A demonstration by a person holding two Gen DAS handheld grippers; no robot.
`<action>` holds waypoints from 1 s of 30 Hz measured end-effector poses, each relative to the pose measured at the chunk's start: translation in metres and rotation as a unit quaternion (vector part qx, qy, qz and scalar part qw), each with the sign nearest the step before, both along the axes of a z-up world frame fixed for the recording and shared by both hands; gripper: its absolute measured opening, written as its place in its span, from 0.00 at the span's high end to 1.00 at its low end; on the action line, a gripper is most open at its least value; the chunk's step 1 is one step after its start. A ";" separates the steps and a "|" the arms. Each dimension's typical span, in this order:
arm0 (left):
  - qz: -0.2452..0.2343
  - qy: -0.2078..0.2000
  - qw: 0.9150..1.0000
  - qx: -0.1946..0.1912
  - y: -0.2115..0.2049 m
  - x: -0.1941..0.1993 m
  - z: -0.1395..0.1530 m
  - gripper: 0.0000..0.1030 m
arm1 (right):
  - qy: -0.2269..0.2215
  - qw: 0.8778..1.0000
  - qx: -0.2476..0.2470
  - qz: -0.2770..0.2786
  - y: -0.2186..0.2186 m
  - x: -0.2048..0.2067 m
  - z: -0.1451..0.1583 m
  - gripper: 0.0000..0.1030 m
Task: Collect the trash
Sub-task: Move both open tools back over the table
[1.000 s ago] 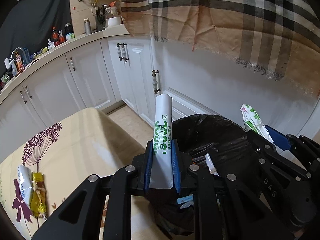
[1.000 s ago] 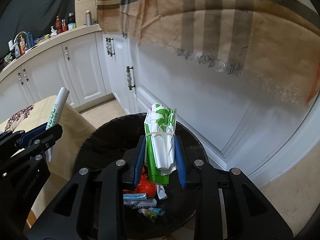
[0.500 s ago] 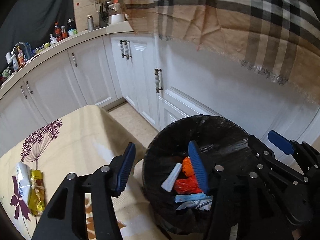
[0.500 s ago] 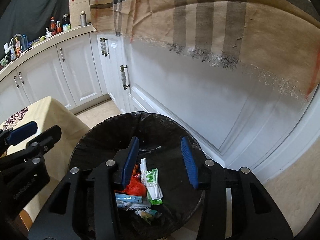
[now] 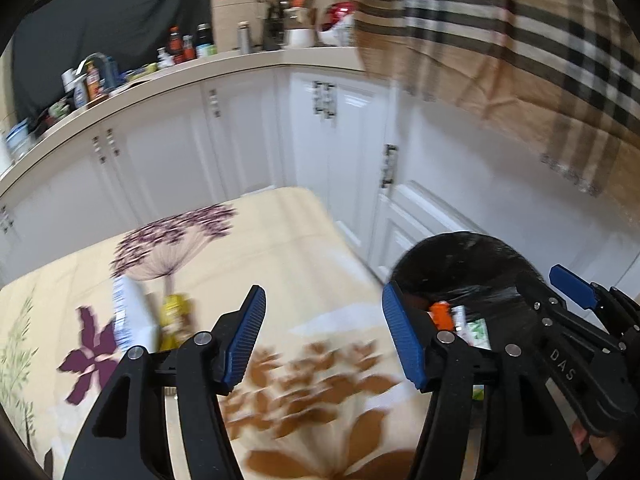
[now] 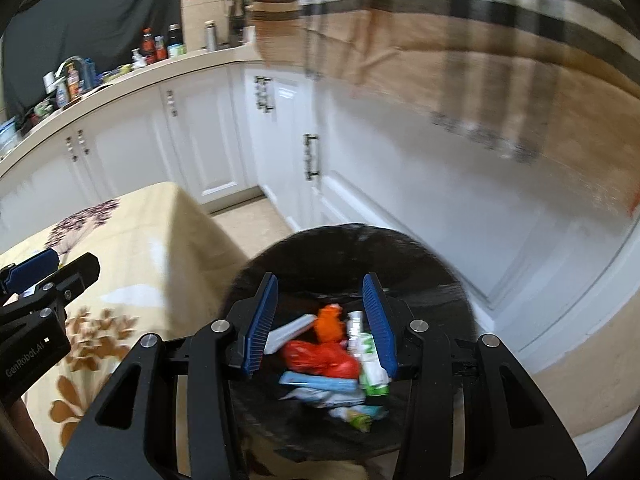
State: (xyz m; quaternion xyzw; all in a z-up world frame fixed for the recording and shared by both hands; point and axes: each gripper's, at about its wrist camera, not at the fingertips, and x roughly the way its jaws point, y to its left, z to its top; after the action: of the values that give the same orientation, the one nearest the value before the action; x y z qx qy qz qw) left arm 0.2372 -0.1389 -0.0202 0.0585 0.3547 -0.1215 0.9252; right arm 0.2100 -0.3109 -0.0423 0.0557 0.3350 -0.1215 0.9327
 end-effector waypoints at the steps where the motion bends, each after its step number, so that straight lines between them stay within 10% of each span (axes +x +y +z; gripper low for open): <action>1: 0.009 0.000 1.000 0.000 0.010 -0.001 0.000 0.42 | 0.000 1.000 0.000 0.007 0.006 0.001 0.001 0.58; 30: 0.221 0.020 0.975 0.006 0.247 -0.036 -0.018 0.39 | 0.028 0.979 -0.015 0.201 0.216 0.046 0.002 0.58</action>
State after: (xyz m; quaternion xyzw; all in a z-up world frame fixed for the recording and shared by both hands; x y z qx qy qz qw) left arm 0.2014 0.1082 -0.0385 -0.0179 0.3778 0.0868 0.9217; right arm 0.2558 -0.0944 -0.0405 -0.0301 0.3633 0.0623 0.9291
